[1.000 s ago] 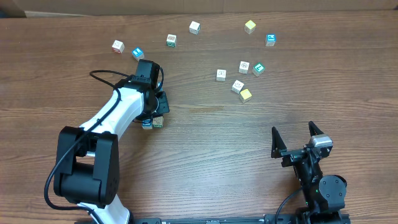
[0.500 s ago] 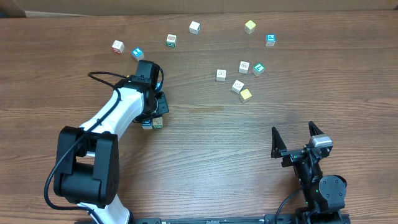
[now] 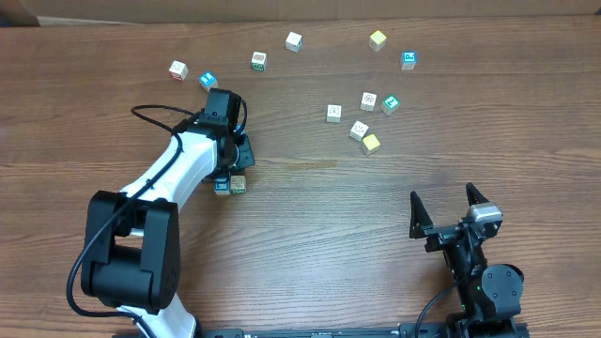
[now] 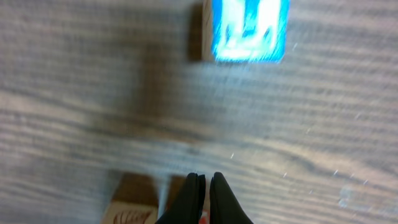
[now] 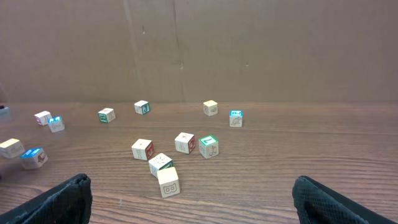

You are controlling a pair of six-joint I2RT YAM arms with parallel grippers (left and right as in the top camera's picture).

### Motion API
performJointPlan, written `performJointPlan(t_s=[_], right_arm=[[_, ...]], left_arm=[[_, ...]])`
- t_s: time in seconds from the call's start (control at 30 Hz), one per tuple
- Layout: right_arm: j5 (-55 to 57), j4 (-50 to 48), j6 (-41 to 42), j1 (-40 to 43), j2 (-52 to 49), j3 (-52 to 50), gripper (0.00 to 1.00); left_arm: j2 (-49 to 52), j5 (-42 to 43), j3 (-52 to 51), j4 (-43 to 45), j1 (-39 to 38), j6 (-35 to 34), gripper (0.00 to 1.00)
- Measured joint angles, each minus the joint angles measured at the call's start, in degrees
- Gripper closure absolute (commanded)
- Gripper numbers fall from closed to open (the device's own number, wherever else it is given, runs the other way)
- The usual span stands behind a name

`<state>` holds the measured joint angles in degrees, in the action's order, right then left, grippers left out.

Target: Form a horizontal line

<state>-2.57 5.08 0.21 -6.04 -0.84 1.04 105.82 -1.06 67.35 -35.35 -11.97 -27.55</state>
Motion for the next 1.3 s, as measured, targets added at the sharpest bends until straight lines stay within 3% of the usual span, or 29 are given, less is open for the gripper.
performJointPlan(t_s=[0.63, 1.3], right_arm=[[0.00, 0.00, -0.04, 0.00, 0.00, 0.00, 0.00], [0.00, 0.02, -0.02, 0.00, 0.00, 0.00, 0.00]], left_arm=[[0.00, 6.62, 0.17, 1.77, -0.57, 2.25, 0.96], [0.00, 3.80, 0.90, -5.29, -6.78, -1.03, 0.96]])
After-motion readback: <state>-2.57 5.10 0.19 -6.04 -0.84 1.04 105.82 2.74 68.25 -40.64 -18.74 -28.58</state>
